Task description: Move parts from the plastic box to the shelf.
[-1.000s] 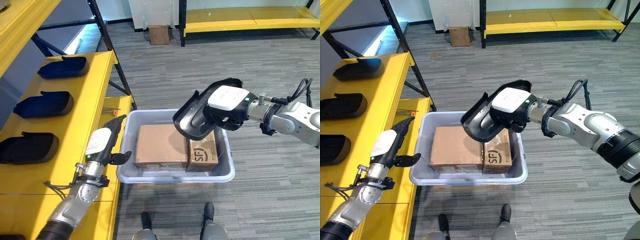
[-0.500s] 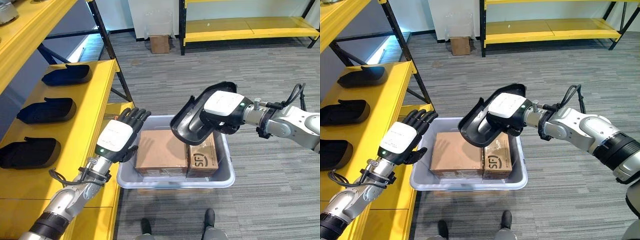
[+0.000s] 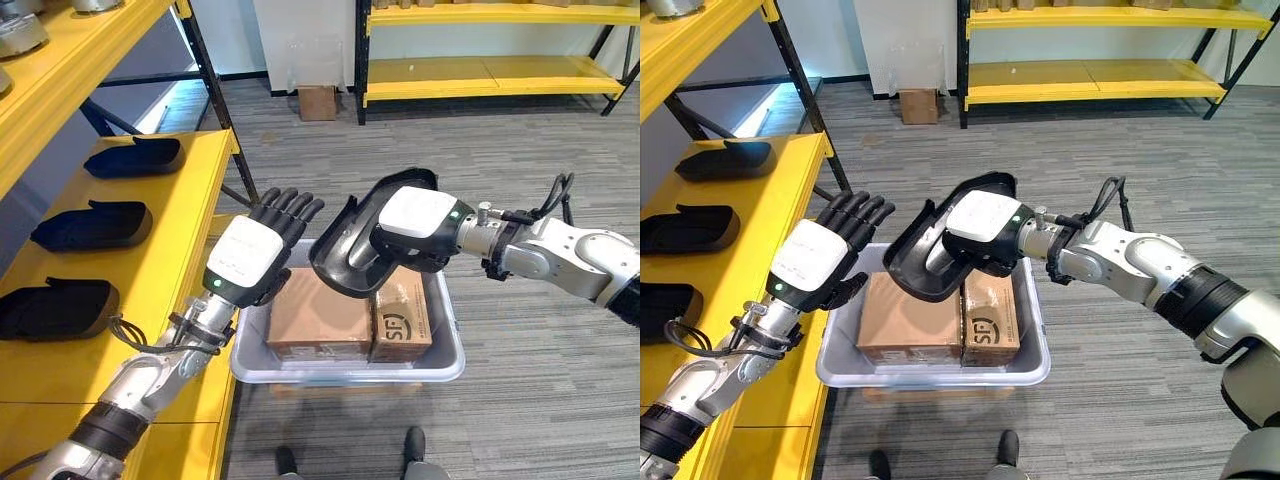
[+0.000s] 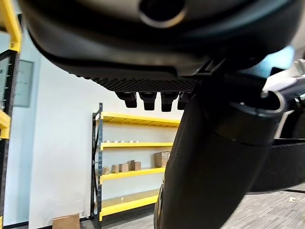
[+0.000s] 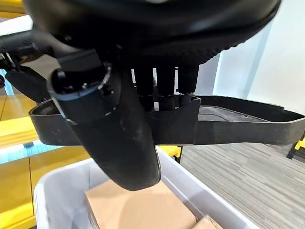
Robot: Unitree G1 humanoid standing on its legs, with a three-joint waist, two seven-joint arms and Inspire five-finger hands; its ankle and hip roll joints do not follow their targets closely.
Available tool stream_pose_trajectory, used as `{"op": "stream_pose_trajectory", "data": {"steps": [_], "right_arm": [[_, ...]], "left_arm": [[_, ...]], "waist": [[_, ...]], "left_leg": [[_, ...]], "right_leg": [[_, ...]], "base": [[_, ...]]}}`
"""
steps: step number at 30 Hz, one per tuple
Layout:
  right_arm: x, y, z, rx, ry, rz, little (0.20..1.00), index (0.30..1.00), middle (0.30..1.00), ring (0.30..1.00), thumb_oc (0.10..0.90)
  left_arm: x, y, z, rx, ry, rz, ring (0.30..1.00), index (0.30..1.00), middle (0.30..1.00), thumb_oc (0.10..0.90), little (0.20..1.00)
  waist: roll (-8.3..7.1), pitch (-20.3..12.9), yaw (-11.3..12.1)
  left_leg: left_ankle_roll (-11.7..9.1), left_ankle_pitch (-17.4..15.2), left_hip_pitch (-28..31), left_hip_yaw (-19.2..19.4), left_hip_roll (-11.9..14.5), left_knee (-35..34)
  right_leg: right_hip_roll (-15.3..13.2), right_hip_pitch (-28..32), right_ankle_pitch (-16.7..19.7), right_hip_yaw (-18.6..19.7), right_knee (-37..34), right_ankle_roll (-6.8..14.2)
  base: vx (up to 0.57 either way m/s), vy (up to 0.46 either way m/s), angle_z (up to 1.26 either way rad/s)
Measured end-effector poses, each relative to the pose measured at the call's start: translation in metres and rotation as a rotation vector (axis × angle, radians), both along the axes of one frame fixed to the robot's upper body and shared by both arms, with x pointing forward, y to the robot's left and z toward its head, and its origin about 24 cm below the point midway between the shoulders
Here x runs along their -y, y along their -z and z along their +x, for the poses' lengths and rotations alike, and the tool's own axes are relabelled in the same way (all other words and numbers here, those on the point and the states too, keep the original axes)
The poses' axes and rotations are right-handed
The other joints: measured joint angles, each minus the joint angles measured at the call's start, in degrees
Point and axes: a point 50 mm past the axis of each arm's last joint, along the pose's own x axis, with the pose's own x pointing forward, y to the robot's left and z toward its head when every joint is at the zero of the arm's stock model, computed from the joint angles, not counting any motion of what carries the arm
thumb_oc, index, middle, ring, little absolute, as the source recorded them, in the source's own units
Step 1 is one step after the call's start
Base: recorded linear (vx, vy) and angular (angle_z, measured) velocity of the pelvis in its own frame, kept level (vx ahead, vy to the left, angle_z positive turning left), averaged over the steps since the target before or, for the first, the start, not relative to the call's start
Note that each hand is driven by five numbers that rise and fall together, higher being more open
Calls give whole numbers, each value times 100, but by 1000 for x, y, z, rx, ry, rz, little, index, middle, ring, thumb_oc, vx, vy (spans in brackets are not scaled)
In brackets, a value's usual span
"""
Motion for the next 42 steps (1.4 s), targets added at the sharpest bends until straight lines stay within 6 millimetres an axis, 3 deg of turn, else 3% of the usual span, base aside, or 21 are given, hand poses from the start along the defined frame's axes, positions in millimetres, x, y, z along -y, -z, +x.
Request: {"op": "stream_pose_trajectory", "data": {"steps": [6, 8, 12, 34, 39, 40, 41, 42], "right_arm": [[-19, -4, 2, 24, -48, 79, 300, 300, 300, 300, 400], [-23, -3, 6, 24, -46, 104, 300, 300, 300, 300, 400], [-23, -4, 6, 35, -44, 117, 300, 300, 300, 300, 400], [-23, -5, 7, 53, -46, 128, 300, 300, 300, 300, 400], [-24, -4, 6, 53, -50, 129, 300, 300, 300, 300, 400], [-25, -4, 7, 52, -51, 129, 300, 300, 300, 300, 400], [-25, -3, 7, 50, -50, 130, 300, 300, 300, 300, 400], [-25, -3, 7, 50, -50, 130, 300, 300, 300, 300, 400]], "left_arm": [[2, -6, 3, 57, -5, -20, 1000, 1000, 1000, 900, 1000], [14, -6, 6, 62, 31, -29, 1000, 1000, 1000, 900, 1000], [25, -4, 6, 73, 78, -24, 1000, 1000, 1000, 900, 1000], [35, 4, 5, 50, 85, -59, 1000, 1000, 1000, 900, 1000], [35, 15, 7, 24, 62, -79, 1000, 1000, 1000, 900, 1000], [37, 18, 8, 14, 59, -87, 863, 863, 863, 802, 863], [37, 21, 8, 12, 55, -91, 624, 624, 624, 631, 624], [37, 22, 8, 14, 50, -92, 520, 520, 520, 557, 520]], "waist": [[-24, -106, -6], [-39, -194, -8], [-65, -230, -23], [-145, -288, -129], [-171, -333, -135], [-178, -351, -138], [-188, -362, -139], [-198, -369, -145]], "left_leg": [[-2, 2, -36, 4, -3, 0], [0, -5, -32, 12, -12, -1], [-1, -6, -20, 13, -11, -1], [-5, -4, 56, 16, 3, -2], [-2, -6, 62, 19, 4, -3], [0, -7, 62, 23, 5, -3], [0, -8, 62, 28, 6, -3], [2, -9, 63, 33, 8, -3]], "right_leg": [[-5, -29, -6, -9, -1, 5], [-11, -29, -7, -5, -1, 7], [-6, -28, -6, 7, 0, 8], [11, 29, 0, 34, -1, 0], [11, 34, 0, 35, -1, -1], [12, 33, 0, 36, -1, -1], [14, 33, 0, 38, -1, -1], [16, 32, 0, 41, -1, -1]], "base": [[0, -1, 1], [0, 0, 0], [0, 0, 0], [0, 0, 0], [0, 0, 0], [0, 0, 0], [0, 0, 0], [0, 0, 0]]}}
